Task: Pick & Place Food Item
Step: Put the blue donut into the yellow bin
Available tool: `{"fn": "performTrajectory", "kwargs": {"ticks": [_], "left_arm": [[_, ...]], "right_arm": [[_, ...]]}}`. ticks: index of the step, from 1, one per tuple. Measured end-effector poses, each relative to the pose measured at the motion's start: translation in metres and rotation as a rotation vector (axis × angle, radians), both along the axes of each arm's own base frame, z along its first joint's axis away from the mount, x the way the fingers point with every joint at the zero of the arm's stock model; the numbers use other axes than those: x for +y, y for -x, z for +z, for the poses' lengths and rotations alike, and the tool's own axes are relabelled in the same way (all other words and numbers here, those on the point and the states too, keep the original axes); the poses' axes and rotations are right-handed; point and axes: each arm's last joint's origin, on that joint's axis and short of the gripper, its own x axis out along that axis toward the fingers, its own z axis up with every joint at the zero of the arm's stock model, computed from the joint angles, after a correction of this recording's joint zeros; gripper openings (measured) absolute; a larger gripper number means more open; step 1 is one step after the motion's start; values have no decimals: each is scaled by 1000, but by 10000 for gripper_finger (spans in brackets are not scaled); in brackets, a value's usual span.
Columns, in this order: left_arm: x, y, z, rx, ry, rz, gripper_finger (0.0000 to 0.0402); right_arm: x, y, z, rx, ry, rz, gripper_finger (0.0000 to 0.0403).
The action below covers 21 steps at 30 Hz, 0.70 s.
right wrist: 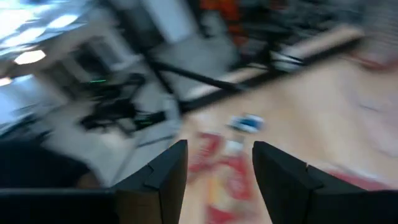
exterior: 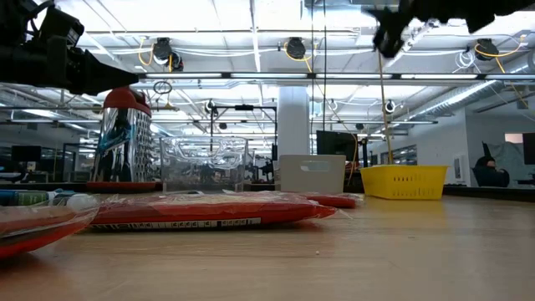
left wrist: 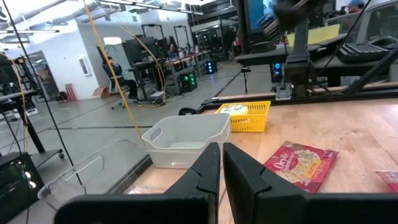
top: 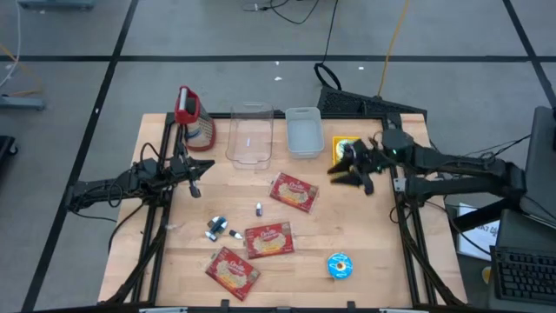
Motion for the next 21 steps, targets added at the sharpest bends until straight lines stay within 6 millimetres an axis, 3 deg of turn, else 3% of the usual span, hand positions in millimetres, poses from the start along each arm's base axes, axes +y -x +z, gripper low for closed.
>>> {"fn": "performTrajectory", "kwargs": {"ticks": [11, 17, 21], "left_arm": [[0, 0, 0, 0, 0, 0, 24], [0, 0, 0, -1, 0, 0, 24], [0, 0, 0, -1, 0, 0, 24]], "right_arm": [[87, -5, 18, -299, 55, 448, 169], [125, -7, 8, -367, 126, 607, 169], [147, -15, -7, -329, 189, 555, 169]]}}
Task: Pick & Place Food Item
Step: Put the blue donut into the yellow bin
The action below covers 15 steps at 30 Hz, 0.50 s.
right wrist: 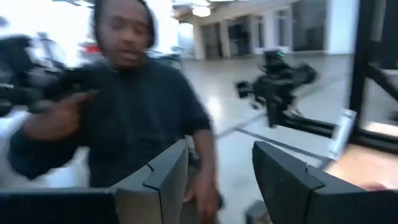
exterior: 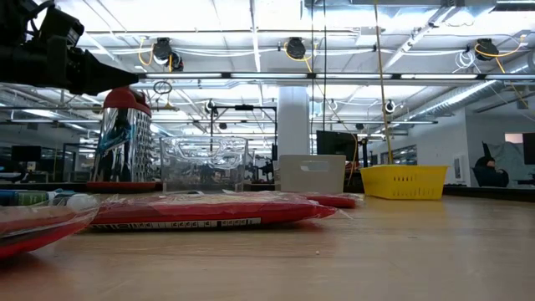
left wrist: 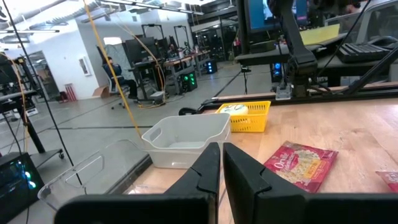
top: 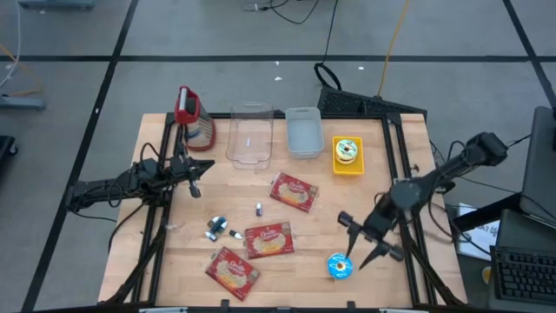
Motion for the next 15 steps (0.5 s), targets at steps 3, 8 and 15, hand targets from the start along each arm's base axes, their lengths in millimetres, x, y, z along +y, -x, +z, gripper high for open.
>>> {"fn": "performTrajectory", "kwargs": {"ticks": [3, 8, 15], "left_arm": [[0, 0, 0, 0, 0, 0, 24], [0, 0, 0, 0, 0, 0, 24], [0, 0, 0, 0, 0, 0, 24]], "right_arm": [[11, -8, -14, 55, 36, -191, 169], [16, -13, -37, 374, 116, -395, 169], [13, -11, -73, 767, 240, -567, 169]]}}
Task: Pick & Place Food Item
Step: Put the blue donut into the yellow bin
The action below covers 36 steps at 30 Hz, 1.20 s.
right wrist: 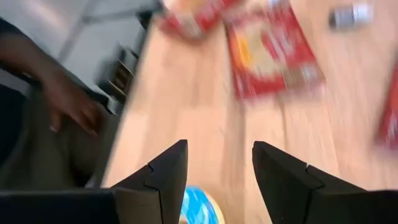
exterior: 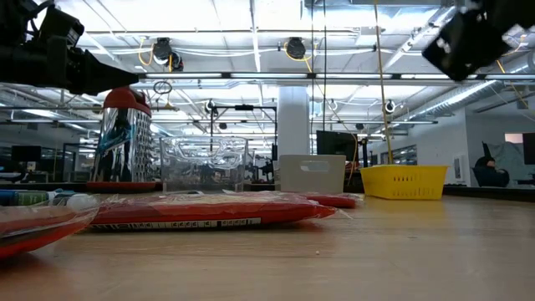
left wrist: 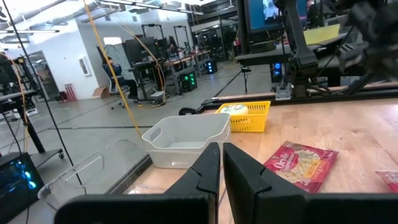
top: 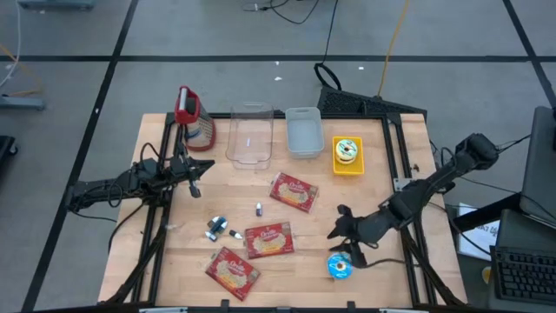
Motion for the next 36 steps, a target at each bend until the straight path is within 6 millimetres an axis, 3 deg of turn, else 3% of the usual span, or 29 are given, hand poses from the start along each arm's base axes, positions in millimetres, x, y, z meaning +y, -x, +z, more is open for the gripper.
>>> {"fn": "performTrajectory", "kwargs": {"ticks": [6, 20, 30, 36], "left_arm": [[0, 0, 0, 0, 0, 0, 24], [0, 0, 0, 0, 0, 0, 24], [0, 0, 0, 0, 0, 0, 24], [0, 0, 0, 0, 0, 0, 24]], "right_arm": [[11, 3, -28, 169, 76, 53, 169], [35, 6, -67, 317, 130, 87, 169], [38, 7, -76, 345, 163, 87, 168], [25, 4, -79, 360, 246, -3, 158]]}}
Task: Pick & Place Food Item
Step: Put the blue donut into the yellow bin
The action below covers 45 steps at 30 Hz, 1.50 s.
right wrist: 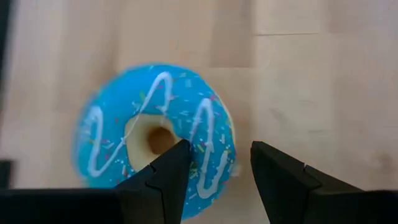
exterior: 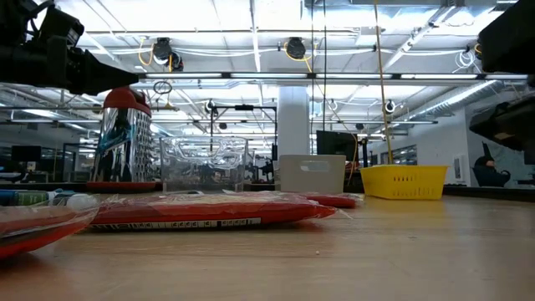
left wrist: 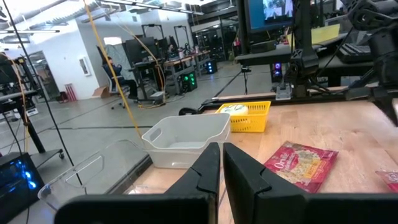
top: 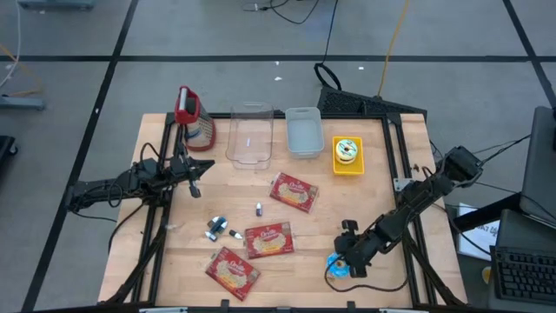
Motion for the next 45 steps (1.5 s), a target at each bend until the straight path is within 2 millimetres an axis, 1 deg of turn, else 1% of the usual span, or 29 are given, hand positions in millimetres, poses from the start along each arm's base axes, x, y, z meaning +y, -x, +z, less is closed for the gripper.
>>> {"fn": "performTrajectory", "kwargs": {"ticks": [7, 9, 11, 16, 21, 30, 35, 37, 41, 45], "left_arm": [[0, 0, 0, 0, 0, 0, 24], [0, 0, 0, 0, 0, 0, 24], [0, 0, 0, 0, 0, 0, 24], [0, 0, 0, 0, 0, 0, 24], [0, 0, 0, 0, 0, 0, 24], [0, 0, 0, 0, 0, 0, 24], [0, 0, 0, 0, 0, 0, 24], [0, 0, 0, 0, 0, 0, 24], [0, 0, 0, 0, 0, 0, 24], [0, 0, 0, 0, 0, 0, 24]], "right_arm": [[-31, -2, -4, 53, 191, -191, 143], [-37, -2, -5, 68, 206, -233, 141], [-37, -6, -3, 64, 149, -239, 140], [-33, -12, 0, 75, 14, -169, 139], [-31, -15, 15, 0, -90, -130, 139], [-33, -12, 56, -205, -233, -121, 139], [-29, -19, 79, -379, -399, -156, 139], [-26, -24, 88, -476, -443, -124, 139], [-20, -28, 106, -661, -486, -8, 139], [-12, -32, 114, -779, -529, 42, 144]]}}
